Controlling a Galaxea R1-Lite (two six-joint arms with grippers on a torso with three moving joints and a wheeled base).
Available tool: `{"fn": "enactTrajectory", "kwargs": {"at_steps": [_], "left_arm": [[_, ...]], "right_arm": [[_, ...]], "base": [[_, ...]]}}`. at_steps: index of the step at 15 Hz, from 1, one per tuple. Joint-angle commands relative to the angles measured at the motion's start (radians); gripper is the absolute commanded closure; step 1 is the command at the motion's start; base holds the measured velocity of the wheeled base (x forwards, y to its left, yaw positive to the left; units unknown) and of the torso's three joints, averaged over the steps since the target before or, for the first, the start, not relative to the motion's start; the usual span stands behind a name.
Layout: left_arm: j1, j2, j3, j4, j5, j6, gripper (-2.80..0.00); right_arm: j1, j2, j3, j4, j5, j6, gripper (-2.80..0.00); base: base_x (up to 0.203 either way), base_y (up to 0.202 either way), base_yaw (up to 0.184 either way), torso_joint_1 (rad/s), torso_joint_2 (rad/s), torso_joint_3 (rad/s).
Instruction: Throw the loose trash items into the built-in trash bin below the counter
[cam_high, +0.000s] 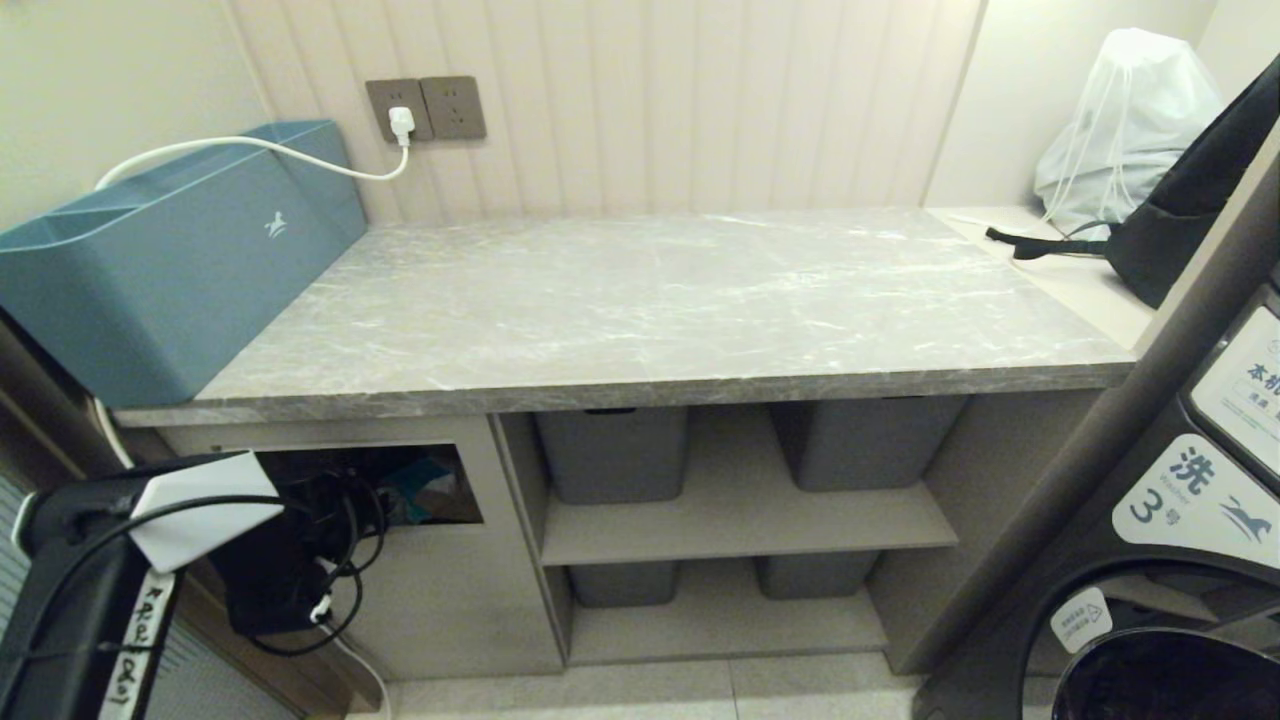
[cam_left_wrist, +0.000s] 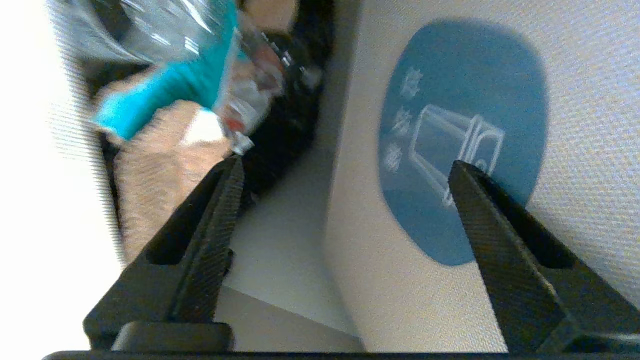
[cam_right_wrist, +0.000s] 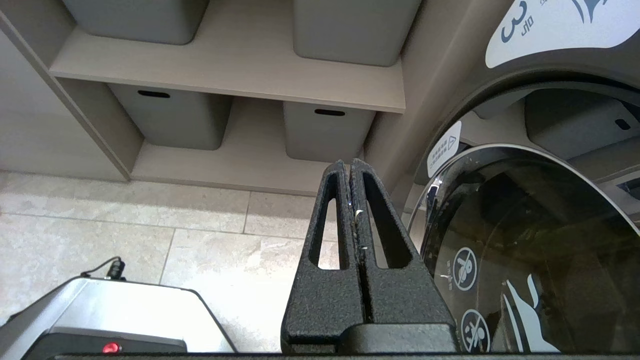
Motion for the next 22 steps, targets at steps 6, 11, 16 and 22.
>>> {"fn": "enactTrajectory", "kwargs": {"at_steps": [6,11,16,22], "left_arm": [[0.062,-0.172,0.313,-0.041,0.035,-0.017,-2.80],[0.119,-0.526,0.547,-0.033,-0.012,0.010,-2.80],[0.116,-0.726,0.614,-0.022,-0.102,0.263,0.00],[0.093,-0.959,0.680,-0.020,-0.388,0.855,0.00]], "right_arm": [[0.004,-0.004,0.000,0.001,0.000,-0.001,0.00],[0.033,-0.115,0.000,0.000,0.002,-0.001,0.00],[0.020,-0.209,0.000,0.002,0.000,0.005,0.00],[0.020,-0.209,0.000,0.002,0.000,0.004,0.00]], "base": [[0.000,0.000,0.000,0.000,0.00,0.000],[0.000,0.000,0.000,0.000,0.00,0.000],[0.000,0.000,0.000,0.000,0.00,0.000],[0.000,0.000,0.000,0.000,0.00,0.000]]}}
